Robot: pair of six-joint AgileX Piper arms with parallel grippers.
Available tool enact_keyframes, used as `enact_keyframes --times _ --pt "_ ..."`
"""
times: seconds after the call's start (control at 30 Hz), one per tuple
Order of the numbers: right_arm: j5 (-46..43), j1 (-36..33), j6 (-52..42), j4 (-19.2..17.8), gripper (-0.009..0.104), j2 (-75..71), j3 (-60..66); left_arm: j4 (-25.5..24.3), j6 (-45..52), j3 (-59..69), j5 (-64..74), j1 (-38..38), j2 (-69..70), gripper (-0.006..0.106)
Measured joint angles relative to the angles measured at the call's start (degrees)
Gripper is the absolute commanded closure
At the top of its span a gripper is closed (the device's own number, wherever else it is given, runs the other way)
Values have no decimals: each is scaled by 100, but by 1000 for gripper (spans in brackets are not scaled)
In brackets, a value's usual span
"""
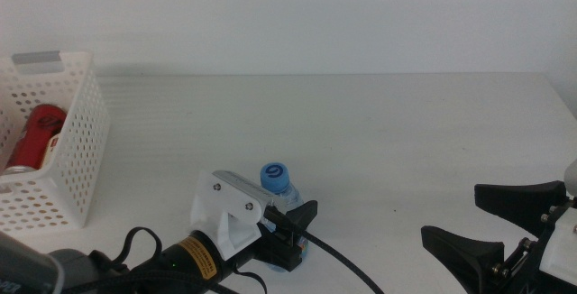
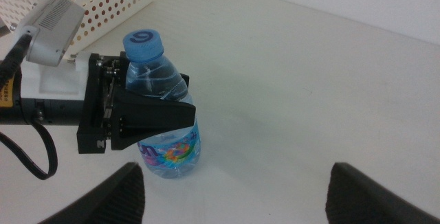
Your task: Use arms to grab the bottles and put them into the dustbin to the left of the table.
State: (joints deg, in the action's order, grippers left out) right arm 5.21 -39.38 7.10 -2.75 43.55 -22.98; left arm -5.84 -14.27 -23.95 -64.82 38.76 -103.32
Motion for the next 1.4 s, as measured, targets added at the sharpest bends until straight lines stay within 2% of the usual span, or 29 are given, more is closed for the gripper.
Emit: enact_keyframes --times 0.3,0.47,0.67,1.1,1.4 --pt "0 0 0 0 24 0 0 57 46 -1 1119 0 1083 105" --pt "0 0 0 0 24 0 0 238 258 -198 2420 -37 1871 105" --pt "0 0 0 0 24 0 0 3 297 -779 4113 -307 2511 105" --pt "0 0 0 0 24 0 0 -124 302 -2688 7540 -420 2670 105" --pt "0 0 0 0 24 0 0 -107 303 -3872 9659 -1109 2670 105"
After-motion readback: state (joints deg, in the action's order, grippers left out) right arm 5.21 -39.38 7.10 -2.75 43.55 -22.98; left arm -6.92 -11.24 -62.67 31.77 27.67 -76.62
